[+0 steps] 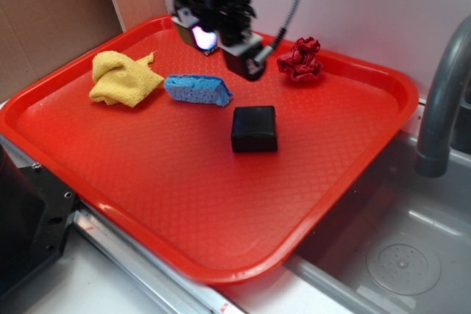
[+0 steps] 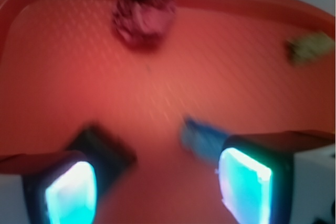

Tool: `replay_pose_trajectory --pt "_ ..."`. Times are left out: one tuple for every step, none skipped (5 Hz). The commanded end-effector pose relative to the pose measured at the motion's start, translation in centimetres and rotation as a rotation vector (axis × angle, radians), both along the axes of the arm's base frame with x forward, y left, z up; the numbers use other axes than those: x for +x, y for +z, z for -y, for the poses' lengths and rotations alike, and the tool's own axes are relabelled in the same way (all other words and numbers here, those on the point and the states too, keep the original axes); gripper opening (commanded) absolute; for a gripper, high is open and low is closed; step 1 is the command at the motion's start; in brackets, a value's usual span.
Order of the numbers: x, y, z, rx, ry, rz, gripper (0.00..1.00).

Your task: Grab the red paper.

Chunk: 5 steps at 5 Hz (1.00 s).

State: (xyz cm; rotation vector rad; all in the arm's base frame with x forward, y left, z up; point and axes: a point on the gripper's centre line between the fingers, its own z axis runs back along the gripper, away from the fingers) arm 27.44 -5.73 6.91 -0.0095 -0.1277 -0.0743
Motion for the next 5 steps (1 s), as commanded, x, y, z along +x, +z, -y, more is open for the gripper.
replay_pose_trajectory --pt "5.9 0.1 0.6 -0.004 0.023 0.097 1.00" --pt "7.4 0.1 0.1 0.015 0.033 0.154 1.00" --pt "8.4 -0.3 -0.4 0.030 0.010 0.194 1.00" --pt "9.3 -1.1 -0.9 0.017 -0.012 0.207 1.00" --pt "9.5 -2.2 -1.1 0.009 0.000 0.181 1.00"
